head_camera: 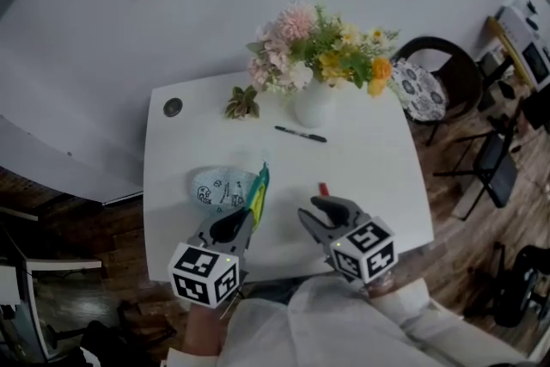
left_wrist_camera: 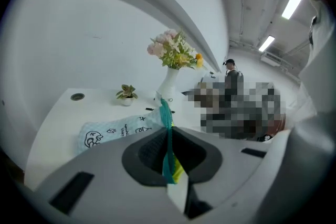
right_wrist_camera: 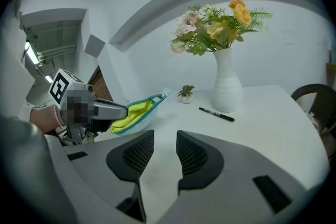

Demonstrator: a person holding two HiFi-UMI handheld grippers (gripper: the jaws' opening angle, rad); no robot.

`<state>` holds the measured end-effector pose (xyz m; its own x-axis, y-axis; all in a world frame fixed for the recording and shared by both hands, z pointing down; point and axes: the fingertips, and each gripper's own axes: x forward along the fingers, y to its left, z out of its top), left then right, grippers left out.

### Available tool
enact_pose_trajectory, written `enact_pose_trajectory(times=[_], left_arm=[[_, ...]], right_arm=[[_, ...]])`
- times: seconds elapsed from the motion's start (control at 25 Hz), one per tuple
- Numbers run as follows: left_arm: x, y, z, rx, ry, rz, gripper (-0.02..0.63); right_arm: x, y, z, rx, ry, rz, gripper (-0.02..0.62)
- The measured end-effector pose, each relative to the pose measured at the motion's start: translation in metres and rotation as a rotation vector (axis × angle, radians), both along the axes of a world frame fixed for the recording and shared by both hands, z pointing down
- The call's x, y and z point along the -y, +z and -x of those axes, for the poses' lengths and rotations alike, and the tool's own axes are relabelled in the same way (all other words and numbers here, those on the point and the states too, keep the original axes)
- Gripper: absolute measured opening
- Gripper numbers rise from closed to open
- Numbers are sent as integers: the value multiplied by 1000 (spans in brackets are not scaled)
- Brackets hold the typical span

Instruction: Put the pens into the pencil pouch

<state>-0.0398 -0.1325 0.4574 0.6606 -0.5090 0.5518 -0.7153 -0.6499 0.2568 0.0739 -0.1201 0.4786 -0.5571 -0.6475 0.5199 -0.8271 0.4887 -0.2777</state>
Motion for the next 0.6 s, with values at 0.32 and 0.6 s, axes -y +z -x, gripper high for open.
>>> enact_pose_trajectory(times=[0.32,0.6], left_arm=[[1,-25,-18,-196,13,23,28],[0,-43,-33,-314,31,42,28]], right_arm=[[10,-13,-1,18,27,-39,129],[16,-20,-3,24,37,-61,129]])
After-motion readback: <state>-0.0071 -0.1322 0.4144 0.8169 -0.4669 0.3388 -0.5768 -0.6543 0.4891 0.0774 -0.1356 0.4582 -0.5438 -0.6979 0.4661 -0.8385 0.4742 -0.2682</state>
